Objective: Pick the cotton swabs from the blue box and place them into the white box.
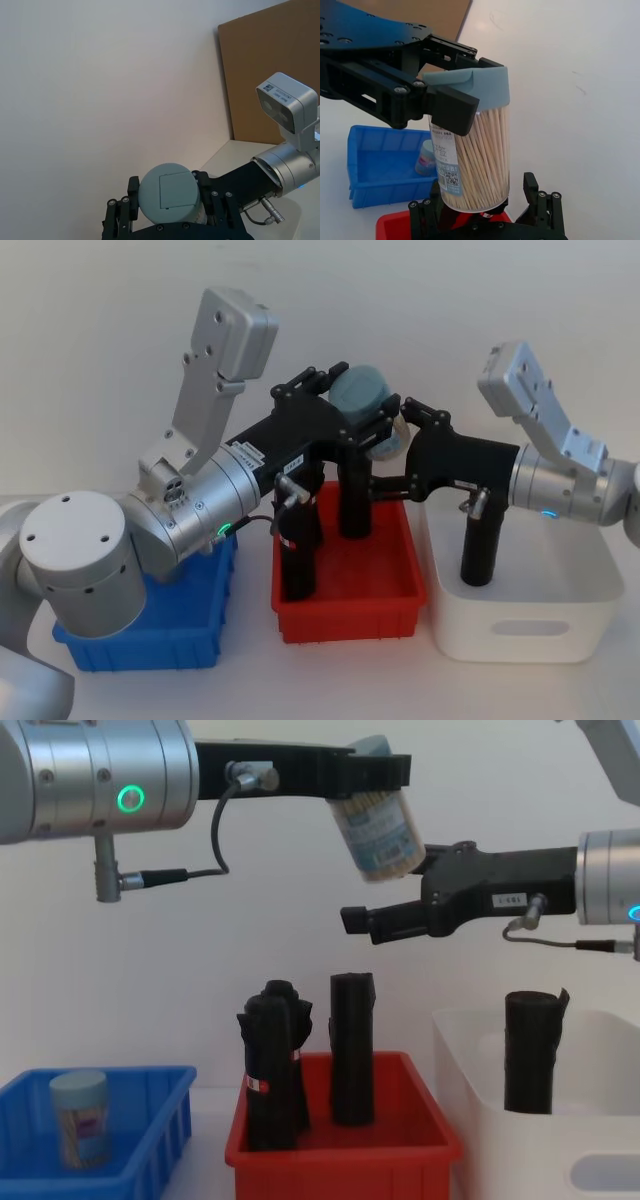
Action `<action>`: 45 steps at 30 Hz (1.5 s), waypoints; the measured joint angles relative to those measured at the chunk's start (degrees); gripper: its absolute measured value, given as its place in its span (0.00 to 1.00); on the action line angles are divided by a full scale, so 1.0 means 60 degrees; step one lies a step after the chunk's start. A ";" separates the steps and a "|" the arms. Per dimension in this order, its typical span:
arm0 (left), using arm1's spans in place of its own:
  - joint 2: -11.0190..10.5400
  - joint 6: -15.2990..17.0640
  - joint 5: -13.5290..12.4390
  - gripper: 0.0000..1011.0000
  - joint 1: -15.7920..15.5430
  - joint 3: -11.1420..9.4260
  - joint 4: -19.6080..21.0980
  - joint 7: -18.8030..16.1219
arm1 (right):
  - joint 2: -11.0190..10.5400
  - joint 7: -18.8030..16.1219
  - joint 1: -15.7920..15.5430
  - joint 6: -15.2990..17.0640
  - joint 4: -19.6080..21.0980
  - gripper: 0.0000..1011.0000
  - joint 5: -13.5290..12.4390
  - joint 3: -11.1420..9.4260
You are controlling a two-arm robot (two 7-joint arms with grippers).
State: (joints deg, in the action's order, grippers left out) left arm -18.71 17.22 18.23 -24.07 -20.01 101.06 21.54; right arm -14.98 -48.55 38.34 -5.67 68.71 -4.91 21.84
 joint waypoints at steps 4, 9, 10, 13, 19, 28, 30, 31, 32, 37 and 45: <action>0.0030 0.0025 -0.0025 0.71 -0.0005 -0.0038 -0.0030 0.0007 | -0.0003 0.0001 0.0002 -0.0011 0.0052 0.99 -0.0067 0.0018; 0.0059 0.0043 -0.0043 0.71 -0.0010 -0.0075 -0.0064 0.0015 | -0.0023 0.0023 0.0002 -0.0016 0.0136 0.99 -0.0150 0.0033; 0.0068 0.0038 -0.0047 0.71 -0.0012 -0.0084 -0.0072 0.0015 | -0.0037 0.0029 0.0002 -0.0014 0.0152 0.99 -0.0166 0.0036; 0.0081 0.0028 -0.0056 0.71 -0.0017 -0.0088 -0.0089 0.0015 | -0.0047 0.0040 0.0000 -0.0003 0.0185 0.99 -0.0204 0.0042; 0.0099 0.0027 -0.0073 0.71 -0.0033 -0.0106 -0.0114 0.0010 | -0.0057 0.0042 -0.0001 0.0023 0.0222 0.99 -0.0273 0.0055; 0.0118 0.0027 -0.0090 0.71 -0.0075 -0.0130 -0.0198 0.0008 | -0.0074 0.0028 0.0004 0.0113 0.0258 0.99 -0.0341 0.0086; 0.0119 0.0027 -0.0090 0.71 -0.0081 -0.0132 -0.0215 0.0010 | -0.0081 0.0022 0.0012 0.0149 0.0261 0.99 -0.0347 0.0096; 0.0120 0.0026 -0.0090 0.71 -0.0088 -0.0134 -0.0229 0.0014 | -0.0083 0.0020 0.0013 0.0161 0.0261 0.99 -0.0349 0.0099; 0.0120 0.0026 -0.0090 0.71 -0.0088 -0.0134 -0.0229 0.0014 | -0.0086 0.0018 0.0015 0.0171 0.0261 0.99 -0.0350 0.0101; 0.0123 0.0021 -0.0072 0.71 -0.0120 -0.0137 -0.0297 0.0044 | -0.0105 0.0012 0.0025 0.0229 0.0261 0.99 -0.0355 0.0117; 0.0120 0.0006 -0.0028 0.72 -0.0152 -0.0135 -0.0363 0.0078 | -0.0124 0.0021 0.0043 0.0281 0.0246 0.99 -0.0375 0.0142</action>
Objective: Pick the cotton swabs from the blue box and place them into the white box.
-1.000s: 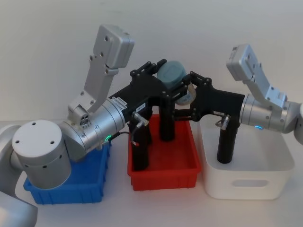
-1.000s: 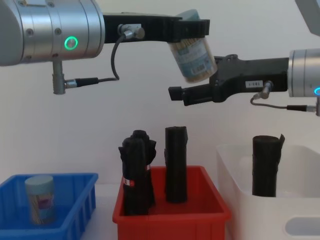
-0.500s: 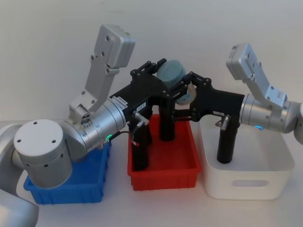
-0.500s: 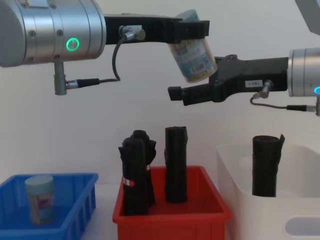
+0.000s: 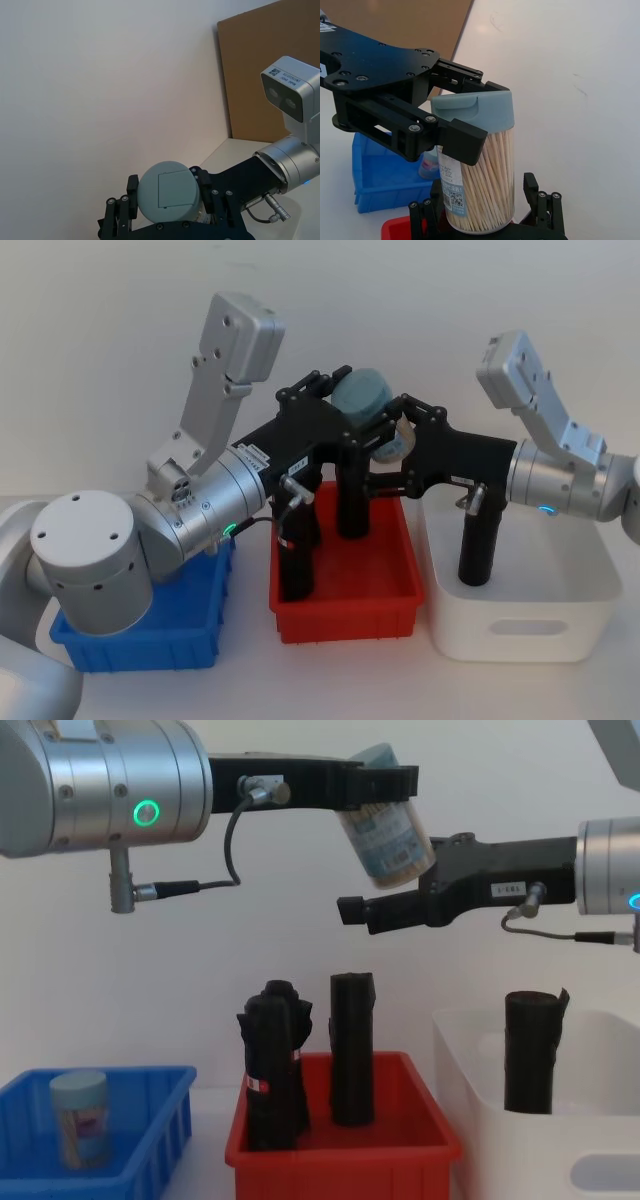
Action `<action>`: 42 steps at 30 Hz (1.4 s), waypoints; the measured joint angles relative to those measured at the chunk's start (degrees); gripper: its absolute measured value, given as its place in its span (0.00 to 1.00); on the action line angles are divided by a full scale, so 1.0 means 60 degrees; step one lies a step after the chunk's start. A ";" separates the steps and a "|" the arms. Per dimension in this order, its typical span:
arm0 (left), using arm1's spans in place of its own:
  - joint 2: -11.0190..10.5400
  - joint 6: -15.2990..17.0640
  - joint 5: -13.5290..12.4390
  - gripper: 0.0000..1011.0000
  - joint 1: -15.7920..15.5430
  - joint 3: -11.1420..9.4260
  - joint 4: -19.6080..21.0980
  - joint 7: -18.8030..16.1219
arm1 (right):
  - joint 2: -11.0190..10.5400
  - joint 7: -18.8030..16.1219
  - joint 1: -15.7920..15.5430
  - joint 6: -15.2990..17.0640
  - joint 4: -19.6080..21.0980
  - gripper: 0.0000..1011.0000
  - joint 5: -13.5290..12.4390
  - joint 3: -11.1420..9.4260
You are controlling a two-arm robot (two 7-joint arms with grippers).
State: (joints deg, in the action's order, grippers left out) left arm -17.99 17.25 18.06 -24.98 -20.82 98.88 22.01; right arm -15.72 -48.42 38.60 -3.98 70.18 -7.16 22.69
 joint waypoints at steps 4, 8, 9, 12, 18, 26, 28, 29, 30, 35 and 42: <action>-0.0012 -0.0006 0.0025 0.71 -0.0017 0.0008 -0.0038 0.0018 | -0.0006 0.0020 0.0008 0.0014 -0.0027 0.99 -0.0012 0.0013; -0.0026 -0.0008 0.0041 0.71 -0.0031 0.0016 -0.0066 0.0026 | -0.0014 0.0040 0.0017 0.0025 -0.0052 0.99 -0.0017 0.0023; -0.0033 -0.0011 0.0046 0.71 -0.0037 0.0018 -0.0078 0.0028 | -0.0017 0.0046 0.0021 0.0030 -0.0063 0.99 -0.0017 0.0029; -0.0047 -0.0013 0.0054 0.71 -0.0044 0.0029 -0.0105 0.0030 | -0.0027 0.0056 0.0031 0.0043 -0.0090 0.99 -0.0019 0.0036; -0.0071 0.0005 0.0056 0.71 -0.0049 0.0038 -0.0114 0.0032 | -0.0044 0.0067 0.0036 0.0088 -0.0137 0.99 -0.0022 0.0053; -0.0083 0.0002 0.0053 0.71 -0.0059 0.0045 -0.0117 0.0023 | -0.0065 0.0067 0.0047 0.0128 -0.0207 0.99 -0.0012 0.0077; -0.0085 -0.0006 0.0055 0.71 -0.0063 0.0047 -0.0122 0.0017 | -0.0069 0.0060 0.0050 0.0137 -0.0219 0.99 -0.0010 0.0083; -0.0085 -0.0009 0.0056 0.71 -0.0065 0.0047 -0.0125 0.0016 | -0.0073 0.0052 0.0053 0.0148 -0.0234 0.99 -0.0006 0.0091; -0.0085 -0.0013 0.0057 0.71 -0.0067 0.0047 -0.0128 0.0012 | -0.0074 0.0047 0.0055 0.0151 -0.0240 0.99 -0.0005 0.0094; -0.0081 -0.0037 0.0061 0.71 -0.0080 0.0047 -0.0148 -0.0001 | -0.0086 0.0004 0.0061 0.0190 -0.0265 0.99 0.0001 0.0116; -0.0064 -0.0064 0.0064 0.71 -0.0092 0.0030 -0.0174 -0.0004 | -0.0114 -0.0035 0.0062 0.0243 -0.0256 0.99 -0.0027 0.0146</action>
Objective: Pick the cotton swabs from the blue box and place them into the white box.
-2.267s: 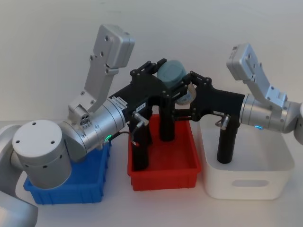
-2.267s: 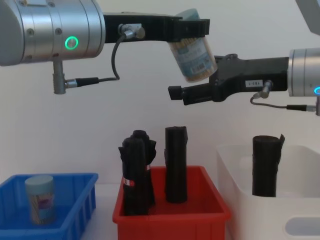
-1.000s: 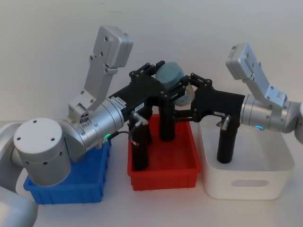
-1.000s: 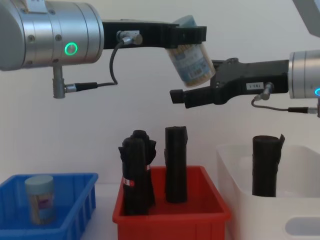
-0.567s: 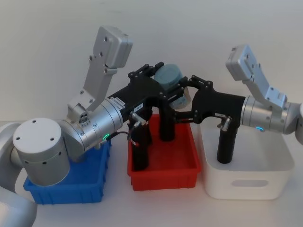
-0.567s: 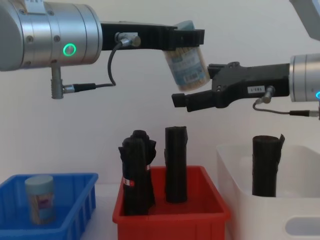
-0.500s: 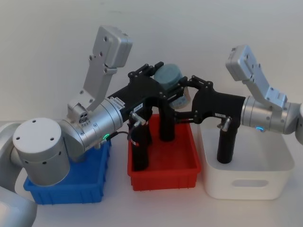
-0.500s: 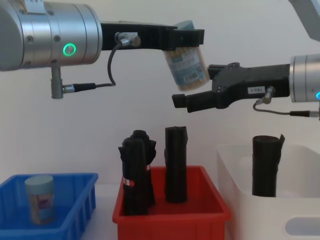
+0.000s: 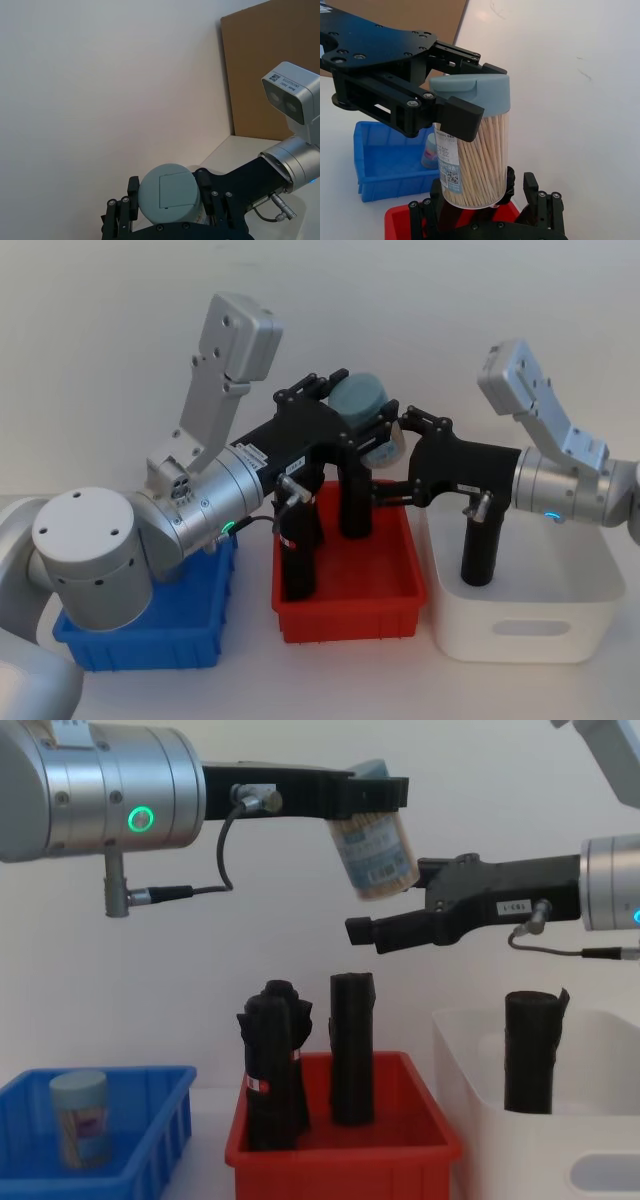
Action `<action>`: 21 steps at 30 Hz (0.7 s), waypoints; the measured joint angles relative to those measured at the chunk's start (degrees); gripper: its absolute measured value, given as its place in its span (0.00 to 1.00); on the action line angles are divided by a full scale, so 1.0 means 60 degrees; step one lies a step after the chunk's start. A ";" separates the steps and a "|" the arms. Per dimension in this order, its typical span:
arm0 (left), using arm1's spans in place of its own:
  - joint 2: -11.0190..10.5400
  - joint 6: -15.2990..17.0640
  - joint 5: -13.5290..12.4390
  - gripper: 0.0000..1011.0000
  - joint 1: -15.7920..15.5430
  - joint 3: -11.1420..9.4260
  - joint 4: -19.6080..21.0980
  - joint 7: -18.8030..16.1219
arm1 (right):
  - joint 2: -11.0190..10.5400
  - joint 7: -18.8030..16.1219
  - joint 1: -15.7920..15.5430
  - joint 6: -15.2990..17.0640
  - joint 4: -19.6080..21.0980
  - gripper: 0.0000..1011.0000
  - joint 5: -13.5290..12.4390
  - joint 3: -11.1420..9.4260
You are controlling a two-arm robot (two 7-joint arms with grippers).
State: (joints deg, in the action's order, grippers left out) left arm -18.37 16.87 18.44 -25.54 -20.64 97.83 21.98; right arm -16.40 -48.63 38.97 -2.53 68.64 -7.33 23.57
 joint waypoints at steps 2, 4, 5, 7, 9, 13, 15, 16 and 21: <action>0.0005 -0.0004 -0.0001 0.71 -0.0001 -0.0006 -0.0010 0.0000 | -0.0007 -0.0001 0.0000 0.0007 0.0020 0.99 -0.0015 0.0003; 0.0016 -0.0009 -0.0001 0.71 -0.0002 -0.0025 -0.0024 0.0000 | -0.0018 -0.0001 -0.0007 0.0019 0.0054 0.99 -0.0044 0.0007; 0.0018 -0.0010 -0.0002 0.71 -0.0003 -0.0028 -0.0027 0.0000 | -0.0028 -0.0001 -0.0016 0.0029 0.0080 0.99 -0.0060 0.0009; 0.0027 -0.0012 -0.0006 0.71 -0.0004 -0.0041 -0.0037 -0.0001 | -0.0038 0.0001 -0.0024 0.0040 0.0108 0.99 -0.0081 0.0011; 0.0032 -0.0012 -0.0012 0.71 -0.0005 -0.0050 -0.0041 -0.0001 | -0.0055 0.0007 -0.0040 0.0055 0.0149 0.99 -0.0117 0.0014; 0.0042 -0.0012 -0.0036 0.71 -0.0004 -0.0071 -0.0044 -0.0008 | -0.0077 0.0023 -0.0058 0.0076 0.0214 0.99 -0.0175 0.0018; 0.0043 -0.0011 -0.0049 0.71 -0.0003 -0.0082 -0.0044 -0.0014 | -0.0088 0.0029 -0.0072 0.0082 0.0245 0.99 -0.0198 0.0020; 0.0044 -0.0008 -0.0061 0.71 -0.0001 -0.0092 -0.0042 -0.0019 | -0.0097 0.0033 -0.0084 0.0090 0.0267 0.99 -0.0221 0.0022; 0.0043 0.0003 -0.0093 0.71 0.0014 -0.0110 -0.0020 -0.0040 | -0.0128 0.0052 -0.0115 0.0119 0.0366 0.99 -0.0315 0.0028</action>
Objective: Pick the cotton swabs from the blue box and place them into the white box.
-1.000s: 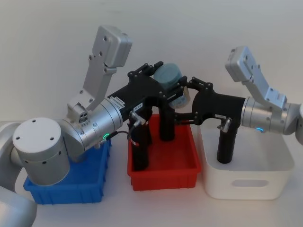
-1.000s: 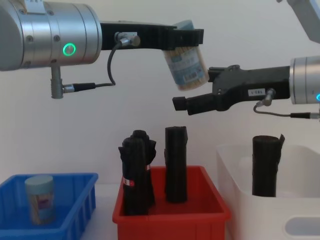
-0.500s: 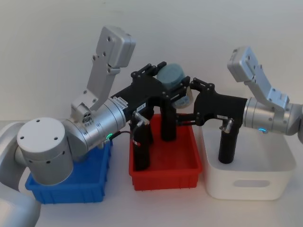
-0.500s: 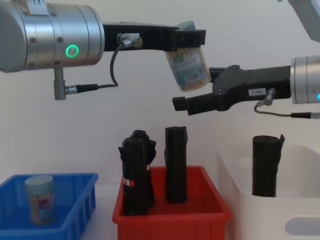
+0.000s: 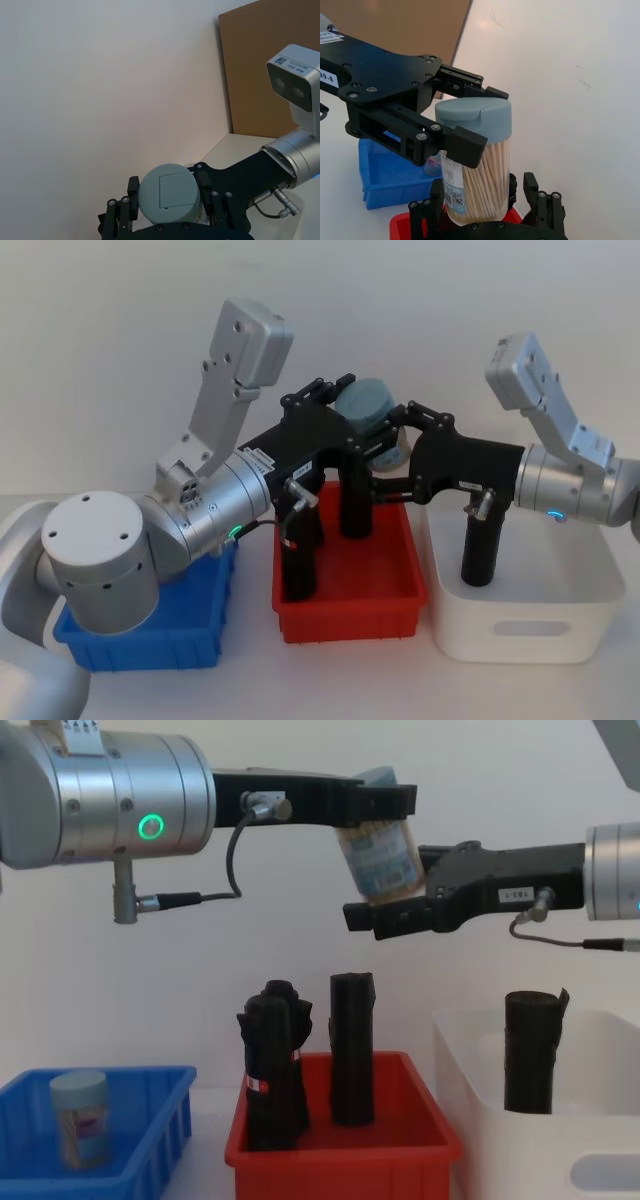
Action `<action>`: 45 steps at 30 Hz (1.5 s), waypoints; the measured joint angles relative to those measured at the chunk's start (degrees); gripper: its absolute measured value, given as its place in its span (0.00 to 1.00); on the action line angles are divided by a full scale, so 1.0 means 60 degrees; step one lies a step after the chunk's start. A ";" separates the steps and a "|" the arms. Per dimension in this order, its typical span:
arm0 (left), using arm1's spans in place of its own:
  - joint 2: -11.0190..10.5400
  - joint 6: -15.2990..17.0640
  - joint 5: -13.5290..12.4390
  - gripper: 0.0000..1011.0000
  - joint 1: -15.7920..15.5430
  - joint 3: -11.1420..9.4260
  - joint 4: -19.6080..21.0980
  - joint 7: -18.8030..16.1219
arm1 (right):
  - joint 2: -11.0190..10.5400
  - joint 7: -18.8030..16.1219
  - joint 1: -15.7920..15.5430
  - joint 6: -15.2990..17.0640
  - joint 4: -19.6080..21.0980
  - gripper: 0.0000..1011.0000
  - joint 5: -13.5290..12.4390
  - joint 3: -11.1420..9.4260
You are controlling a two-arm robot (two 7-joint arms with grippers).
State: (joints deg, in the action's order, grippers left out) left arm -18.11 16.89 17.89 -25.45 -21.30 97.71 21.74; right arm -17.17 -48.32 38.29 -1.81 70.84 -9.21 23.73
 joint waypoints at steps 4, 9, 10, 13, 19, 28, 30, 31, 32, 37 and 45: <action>-0.0003 0.0017 -0.0041 0.71 0.0013 -0.0021 0.0031 -0.0018 | -0.0038 0.0025 -0.0039 0.0028 0.0116 0.99 -0.0110 0.0001; -0.0006 0.0059 -0.0123 0.71 0.0030 -0.0056 0.0079 -0.0041 | -0.0082 0.0063 -0.0079 0.0053 0.0247 0.99 -0.0250 0.0000; -0.0007 0.0066 -0.0136 0.71 0.0033 -0.0060 0.0083 -0.0046 | -0.0082 0.0063 -0.0079 0.0053 0.0247 0.99 -0.0250 0.0000; -0.0009 0.0087 -0.0174 0.71 0.0042 -0.0076 0.0108 -0.0060 | -0.0105 0.0081 -0.0099 0.0069 0.0322 0.99 -0.0321 -0.0003; -0.0010 0.0115 -0.0227 0.71 0.0055 -0.0100 0.0142 -0.0085 | -0.0125 0.0097 -0.0118 0.0082 0.0393 0.91 -0.0390 -0.0010; -0.0009 0.0131 -0.0270 0.71 0.0062 -0.0119 0.0168 -0.0099 | -0.0147 0.0111 -0.0140 0.0096 0.0460 0.65 -0.0451 -0.0014; -0.0010 0.0132 -0.0275 0.71 0.0063 -0.0121 0.0174 -0.0102 | -0.0151 0.0112 -0.0142 0.0100 0.0469 0.64 -0.0460 -0.0014; -0.0010 0.0133 -0.0278 0.71 0.0064 -0.0122 0.0177 -0.0104 | -0.0152 0.0113 -0.0143 0.0101 0.0473 0.64 -0.0465 -0.0014; -0.0009 0.0133 -0.0280 0.71 0.0065 -0.0123 0.0179 -0.0105 | -0.0153 0.0114 -0.0144 0.0102 0.0475 0.64 -0.0467 -0.0015; -0.0009 0.0133 -0.0292 0.71 0.0069 -0.0128 0.0185 -0.0112 | -0.0158 0.0119 -0.0148 0.0103 0.0487 0.64 -0.0477 -0.0016; -0.0010 0.0135 -0.0300 0.71 0.0073 -0.0134 0.0190 -0.0114 | -0.0166 0.0125 -0.0156 0.0104 0.0501 0.64 -0.0492 -0.0016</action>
State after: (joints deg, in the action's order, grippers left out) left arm -18.17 17.70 16.08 -25.01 -22.11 98.85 21.06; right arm -18.17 -47.57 37.35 -1.19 73.84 -12.16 23.64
